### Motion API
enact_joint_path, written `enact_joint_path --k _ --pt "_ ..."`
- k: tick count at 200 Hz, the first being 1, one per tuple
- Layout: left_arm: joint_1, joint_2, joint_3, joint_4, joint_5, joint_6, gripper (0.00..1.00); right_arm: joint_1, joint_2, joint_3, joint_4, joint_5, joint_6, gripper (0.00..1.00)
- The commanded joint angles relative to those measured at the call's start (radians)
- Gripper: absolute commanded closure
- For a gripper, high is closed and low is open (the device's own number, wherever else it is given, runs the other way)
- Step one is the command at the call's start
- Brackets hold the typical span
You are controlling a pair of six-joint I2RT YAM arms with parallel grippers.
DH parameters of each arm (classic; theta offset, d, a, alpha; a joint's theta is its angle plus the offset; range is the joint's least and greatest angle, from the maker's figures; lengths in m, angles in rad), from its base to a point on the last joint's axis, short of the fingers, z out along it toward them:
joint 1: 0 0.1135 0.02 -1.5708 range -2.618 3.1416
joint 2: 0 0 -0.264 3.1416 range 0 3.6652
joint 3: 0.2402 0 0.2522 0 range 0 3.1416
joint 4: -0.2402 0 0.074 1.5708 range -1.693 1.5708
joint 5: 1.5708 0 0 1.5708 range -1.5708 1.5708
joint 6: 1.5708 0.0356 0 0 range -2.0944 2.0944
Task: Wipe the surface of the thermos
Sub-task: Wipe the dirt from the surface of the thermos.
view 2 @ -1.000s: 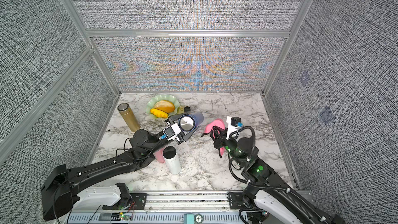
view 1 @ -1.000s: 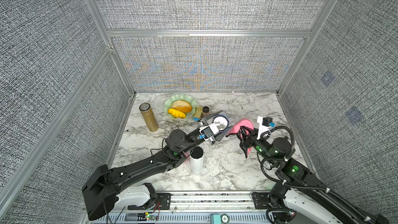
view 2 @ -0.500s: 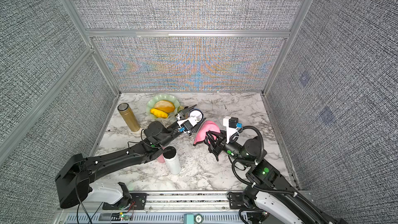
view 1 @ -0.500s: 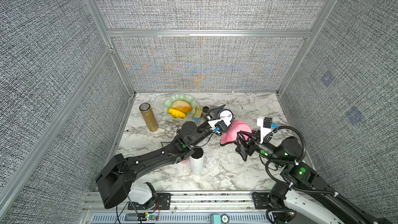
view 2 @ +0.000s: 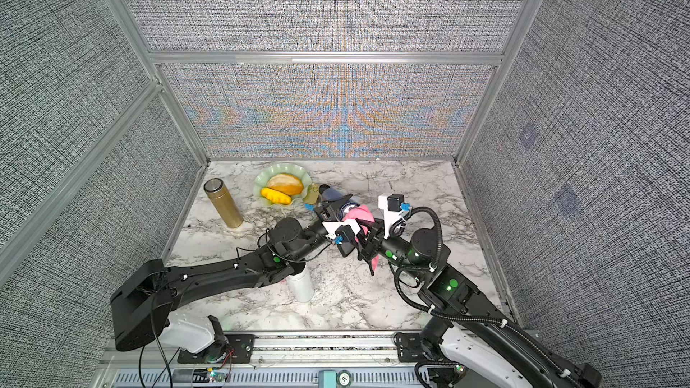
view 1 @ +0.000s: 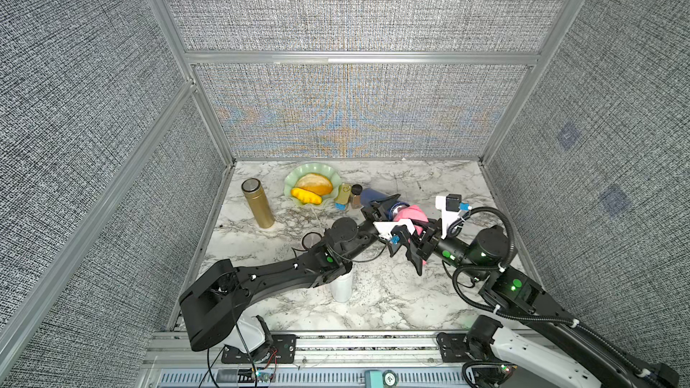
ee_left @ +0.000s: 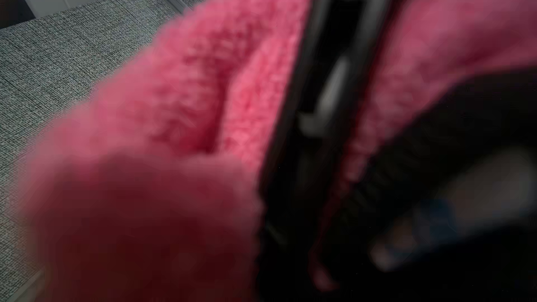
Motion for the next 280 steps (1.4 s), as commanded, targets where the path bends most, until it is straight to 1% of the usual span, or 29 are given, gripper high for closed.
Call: enact_joint_path --k 1,20,35,46,61,92,118,137,162,177,194,209,236,250,262,280 --pt "-0.035 -0.018 -0.007 0.083 0.151 0.068 1.00 -0.020 0.020 0.014 -0.008 0.124 0.011 1.00" --pt "-0.038 -0.017 -0.006 0.077 0.142 0.075 1.00 -0.028 0.033 0.021 -0.010 0.106 0.014 1.00" --pt "-0.038 -0.007 0.007 0.091 0.095 0.066 1.00 -0.027 0.048 0.016 -0.001 0.061 0.020 1.00" --pt "-0.032 -0.001 0.029 0.088 0.057 0.044 1.00 -0.022 0.055 -0.003 0.008 0.033 0.035 1.00" --pt "-0.015 -0.005 0.055 0.070 0.040 0.000 1.00 -0.008 0.052 -0.039 0.022 0.018 0.047 1.00" --pt "0.007 -0.027 0.080 0.041 0.048 -0.063 1.00 -0.005 0.008 -0.085 0.004 0.076 0.057 1.00" --pt "-0.015 -0.050 0.080 -0.024 0.134 -0.055 1.00 -0.025 0.024 -0.055 -0.025 0.115 0.042 1.00" --pt "-0.038 -0.062 0.046 0.020 0.116 -0.027 1.00 -0.056 0.061 -0.026 -0.046 0.142 0.037 1.00" --pt "-0.035 -0.086 0.021 0.052 0.092 -0.036 1.00 -0.120 0.083 -0.034 -0.053 0.166 0.047 1.00" --pt "-0.031 -0.106 0.015 0.062 0.078 -0.062 1.00 -0.158 0.079 -0.057 -0.051 0.173 0.055 1.00" --pt "-0.020 -0.134 0.018 0.071 0.067 -0.127 1.00 -0.200 0.065 -0.097 -0.041 0.175 0.060 1.00" --pt "-0.010 -0.159 0.027 0.089 0.043 -0.210 1.00 -0.229 0.053 -0.140 -0.013 0.185 0.058 1.00" --pt "0.004 -0.199 0.077 0.124 -0.019 -0.383 1.00 -0.239 0.072 -0.175 0.066 0.185 0.019 1.00" --pt "0.014 -0.198 0.175 0.082 -0.057 -0.487 1.00 -0.239 0.087 -0.184 0.136 0.162 -0.003 1.00" --pt "0.021 -0.182 0.299 -0.013 -0.079 -0.559 1.00 -0.239 0.095 -0.197 0.196 0.159 -0.003 1.00" --pt "0.022 -0.136 0.504 -0.169 -0.159 -0.640 1.00 -0.238 0.096 -0.222 0.305 0.128 -0.004 1.00"
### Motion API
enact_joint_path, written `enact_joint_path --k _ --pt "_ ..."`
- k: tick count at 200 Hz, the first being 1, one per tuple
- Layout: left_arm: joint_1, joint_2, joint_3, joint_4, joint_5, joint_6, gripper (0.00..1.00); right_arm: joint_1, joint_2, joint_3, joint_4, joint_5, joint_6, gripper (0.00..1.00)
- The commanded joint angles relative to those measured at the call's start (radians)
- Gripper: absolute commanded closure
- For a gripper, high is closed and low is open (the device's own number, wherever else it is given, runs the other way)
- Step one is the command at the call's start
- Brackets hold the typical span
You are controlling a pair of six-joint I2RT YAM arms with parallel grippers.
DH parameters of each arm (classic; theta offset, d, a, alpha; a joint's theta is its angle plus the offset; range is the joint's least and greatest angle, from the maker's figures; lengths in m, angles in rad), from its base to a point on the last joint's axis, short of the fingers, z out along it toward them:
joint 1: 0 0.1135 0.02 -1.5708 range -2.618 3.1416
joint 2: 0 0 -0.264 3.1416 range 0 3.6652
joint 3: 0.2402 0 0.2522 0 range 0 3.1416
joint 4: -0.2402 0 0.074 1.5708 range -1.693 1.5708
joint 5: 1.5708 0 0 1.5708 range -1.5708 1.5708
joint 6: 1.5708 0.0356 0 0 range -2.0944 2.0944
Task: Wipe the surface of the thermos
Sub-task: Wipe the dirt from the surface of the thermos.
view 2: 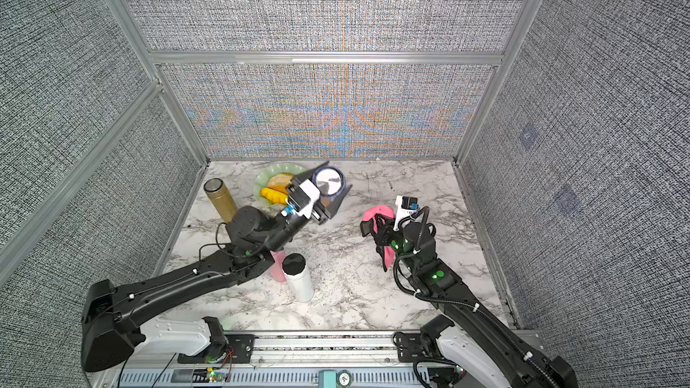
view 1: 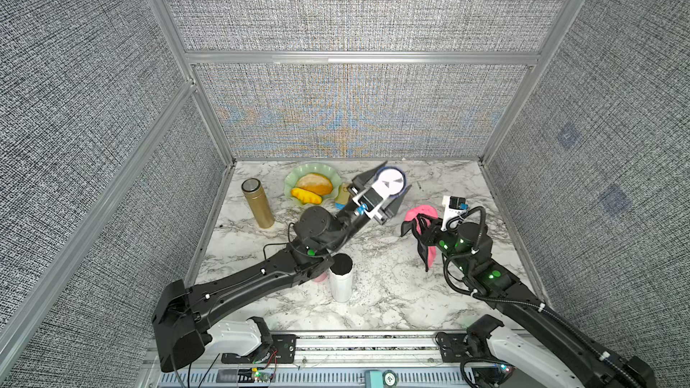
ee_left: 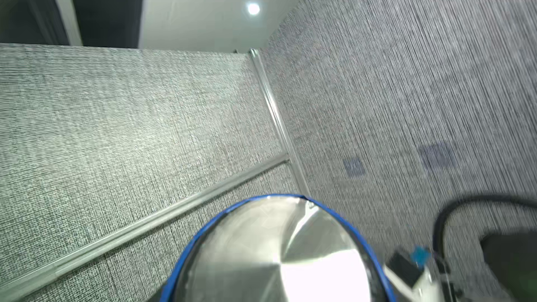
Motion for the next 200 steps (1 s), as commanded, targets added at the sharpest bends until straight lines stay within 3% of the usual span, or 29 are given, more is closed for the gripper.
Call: enact_joint_path --k 1,20,35,52,66,113,161,200 --pt "0.005 0.034 0.205 -0.101 -0.112 -0.184 1.00 0.002 0.002 -0.020 0.204 -0.038 -0.019 1.00" --pt "0.005 0.055 0.343 -0.258 -0.128 -0.242 1.00 0.003 -0.005 -0.030 0.285 -0.071 0.006 1.00" --pt "0.004 0.026 0.325 -0.339 -0.128 -0.249 1.00 0.006 -0.002 -0.029 0.329 -0.128 0.029 1.00" --pt "0.005 -0.043 0.191 -0.242 -0.159 -0.274 1.00 0.020 0.019 -0.018 0.350 -0.177 0.032 1.00" --pt "0.005 -0.070 0.132 -0.209 -0.090 -0.284 1.00 0.034 0.034 0.004 0.322 -0.169 0.027 1.00" --pt "0.005 -0.077 0.161 -0.274 -0.053 -0.310 1.00 0.078 0.076 -0.016 0.403 -0.152 0.029 1.00" --pt "0.006 -0.099 0.152 -0.280 -0.026 -0.322 1.00 0.217 0.097 0.031 0.421 -0.089 -0.052 1.00" --pt "0.007 -0.094 0.153 -0.286 0.005 -0.357 1.00 0.219 0.107 0.101 0.378 -0.053 -0.043 1.00"
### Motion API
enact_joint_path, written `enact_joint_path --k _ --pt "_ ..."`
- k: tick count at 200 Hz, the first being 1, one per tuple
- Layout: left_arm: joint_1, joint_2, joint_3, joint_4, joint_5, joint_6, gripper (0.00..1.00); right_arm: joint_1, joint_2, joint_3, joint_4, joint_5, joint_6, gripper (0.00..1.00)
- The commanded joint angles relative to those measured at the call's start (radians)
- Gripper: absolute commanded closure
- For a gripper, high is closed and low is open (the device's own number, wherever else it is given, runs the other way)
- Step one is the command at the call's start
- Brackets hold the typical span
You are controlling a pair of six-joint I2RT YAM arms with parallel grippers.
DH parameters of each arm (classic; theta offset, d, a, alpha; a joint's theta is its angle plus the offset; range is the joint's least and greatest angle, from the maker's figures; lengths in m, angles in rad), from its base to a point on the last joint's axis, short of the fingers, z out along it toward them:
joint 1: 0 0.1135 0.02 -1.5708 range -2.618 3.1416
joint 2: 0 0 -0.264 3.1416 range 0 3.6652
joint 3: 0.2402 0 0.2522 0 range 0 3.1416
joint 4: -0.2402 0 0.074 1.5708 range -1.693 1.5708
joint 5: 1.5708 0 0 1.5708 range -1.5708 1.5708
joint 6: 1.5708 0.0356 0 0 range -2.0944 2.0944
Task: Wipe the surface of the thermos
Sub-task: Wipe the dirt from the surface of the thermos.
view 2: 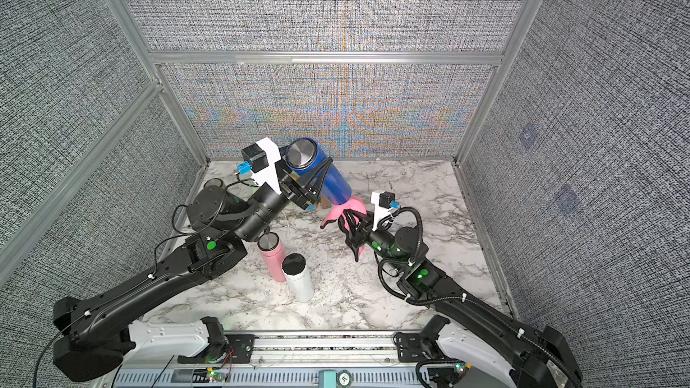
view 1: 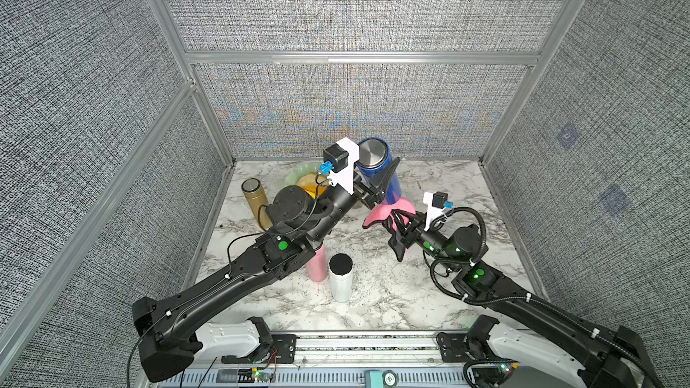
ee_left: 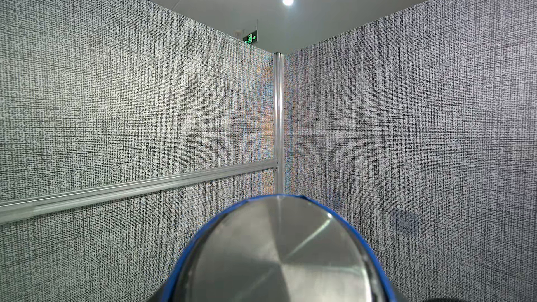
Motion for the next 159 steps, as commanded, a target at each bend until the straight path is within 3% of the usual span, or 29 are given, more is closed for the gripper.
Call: enact_joint_path --k 1,52,88,120,138,159 --pt "0.002 0.006 0.011 0.052 0.045 -0.037 1.00 0.003 0.006 0.043 0.016 0.032 -0.018 1.00" --pt "0.001 0.066 0.033 0.045 0.071 -0.088 1.00 0.022 0.026 -0.012 0.165 -0.090 -0.005 1.00" --pt "0.013 0.101 0.049 0.045 0.030 -0.057 1.00 -0.008 -0.045 -0.078 0.175 0.023 -0.004 1.00" --pt "0.014 0.093 0.044 0.045 0.037 -0.064 1.00 -0.048 -0.037 -0.078 0.175 -0.056 0.028 1.00" --pt "0.013 0.088 0.041 0.045 0.041 -0.075 1.00 -0.018 -0.007 -0.077 0.217 -0.113 0.028 1.00" --pt "0.013 0.087 0.043 0.038 0.054 -0.088 1.00 0.041 -0.019 -0.067 0.192 -0.080 -0.031 1.00"
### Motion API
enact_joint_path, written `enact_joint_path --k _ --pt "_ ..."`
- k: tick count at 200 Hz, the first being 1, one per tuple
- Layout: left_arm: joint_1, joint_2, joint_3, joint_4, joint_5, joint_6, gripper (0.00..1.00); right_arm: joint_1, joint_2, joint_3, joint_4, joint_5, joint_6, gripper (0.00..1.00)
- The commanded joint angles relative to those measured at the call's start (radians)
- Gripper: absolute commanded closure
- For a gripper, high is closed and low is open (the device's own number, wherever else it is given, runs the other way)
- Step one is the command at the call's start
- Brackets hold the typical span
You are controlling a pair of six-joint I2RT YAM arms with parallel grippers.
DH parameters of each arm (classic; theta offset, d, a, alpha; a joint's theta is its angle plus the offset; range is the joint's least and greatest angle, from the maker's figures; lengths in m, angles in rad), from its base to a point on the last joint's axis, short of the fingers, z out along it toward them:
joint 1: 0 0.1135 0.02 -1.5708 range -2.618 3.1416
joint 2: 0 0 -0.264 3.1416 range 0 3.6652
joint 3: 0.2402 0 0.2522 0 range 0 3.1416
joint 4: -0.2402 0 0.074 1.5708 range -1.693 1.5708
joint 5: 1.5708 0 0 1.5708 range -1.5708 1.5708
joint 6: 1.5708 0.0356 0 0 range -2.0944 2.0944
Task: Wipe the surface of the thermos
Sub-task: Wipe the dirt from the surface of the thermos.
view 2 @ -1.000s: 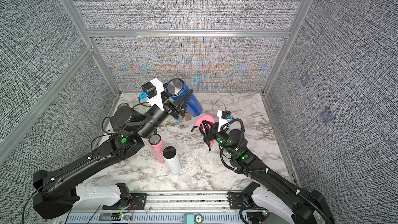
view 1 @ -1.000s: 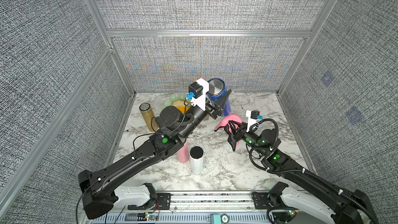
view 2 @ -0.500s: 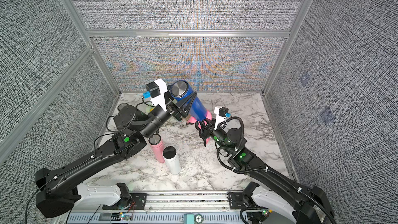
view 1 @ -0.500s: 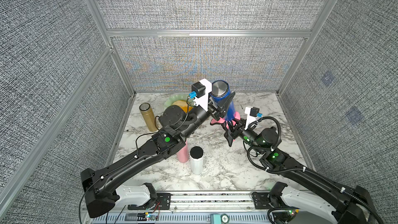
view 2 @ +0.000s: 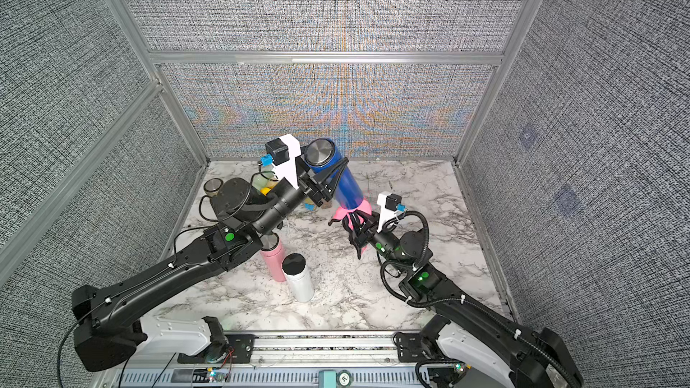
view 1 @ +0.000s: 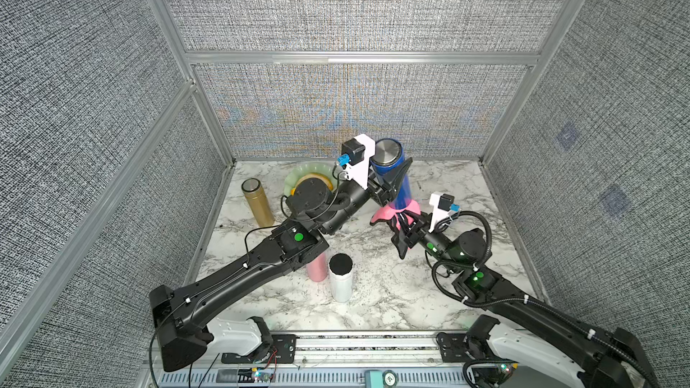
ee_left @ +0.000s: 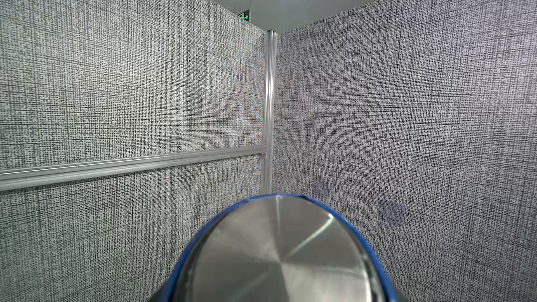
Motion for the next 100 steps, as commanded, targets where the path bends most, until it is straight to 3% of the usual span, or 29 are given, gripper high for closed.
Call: enact_joint_path --k 1,32,60,78,100 --pt "0.001 -0.007 0.003 0.040 0.014 -0.011 1.00 0.042 -0.012 0.016 0.065 -0.022 -0.045 1.00" --pt "0.001 -0.003 0.009 0.035 0.019 -0.012 1.00 0.016 -0.063 0.008 0.010 0.051 -0.019 1.00" --pt "0.001 -0.006 0.007 0.037 0.013 -0.005 1.00 -0.031 -0.057 -0.003 0.026 0.017 0.018 1.00" --pt "0.001 -0.006 0.005 0.038 0.010 -0.004 1.00 -0.012 -0.020 0.002 0.068 -0.047 0.018 1.00" --pt "0.001 -0.003 0.010 0.035 0.004 -0.003 1.00 0.045 -0.001 0.007 0.080 -0.034 -0.023 1.00"
